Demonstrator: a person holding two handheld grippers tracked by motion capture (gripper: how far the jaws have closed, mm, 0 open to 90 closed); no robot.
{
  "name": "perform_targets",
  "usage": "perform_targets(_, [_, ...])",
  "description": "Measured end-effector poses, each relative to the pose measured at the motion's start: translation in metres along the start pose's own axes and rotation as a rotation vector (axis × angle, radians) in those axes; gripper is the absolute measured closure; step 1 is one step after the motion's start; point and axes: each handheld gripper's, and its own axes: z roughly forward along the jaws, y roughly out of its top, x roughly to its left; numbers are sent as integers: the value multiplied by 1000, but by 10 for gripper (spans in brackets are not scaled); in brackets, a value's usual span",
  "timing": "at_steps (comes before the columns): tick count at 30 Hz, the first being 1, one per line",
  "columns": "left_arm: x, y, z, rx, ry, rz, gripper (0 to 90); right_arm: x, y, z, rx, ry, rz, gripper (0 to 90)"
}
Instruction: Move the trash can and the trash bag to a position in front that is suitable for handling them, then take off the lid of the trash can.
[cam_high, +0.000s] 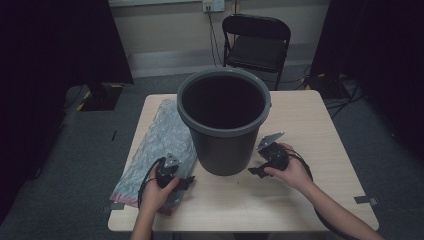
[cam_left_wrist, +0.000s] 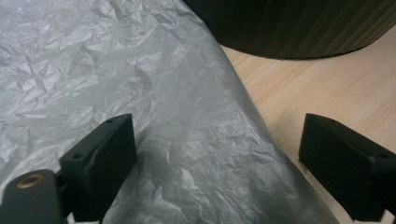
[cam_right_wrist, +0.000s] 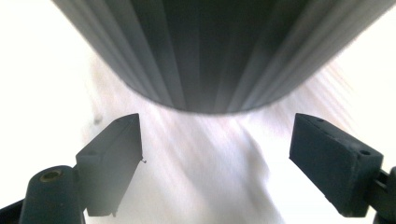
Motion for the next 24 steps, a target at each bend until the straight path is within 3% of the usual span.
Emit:
perform_targets(10, [-1,-1,1,-4,-1,3,70,-10,-3,-25,96,28,4,165])
perform_targets(19, [0,0,1,-2,2,10,61,-23,12,-50,110,21,9,166])
perform_targets(24, [-1,0,2,2,8,-1,48,-27,25,-67,133,9,-18,168])
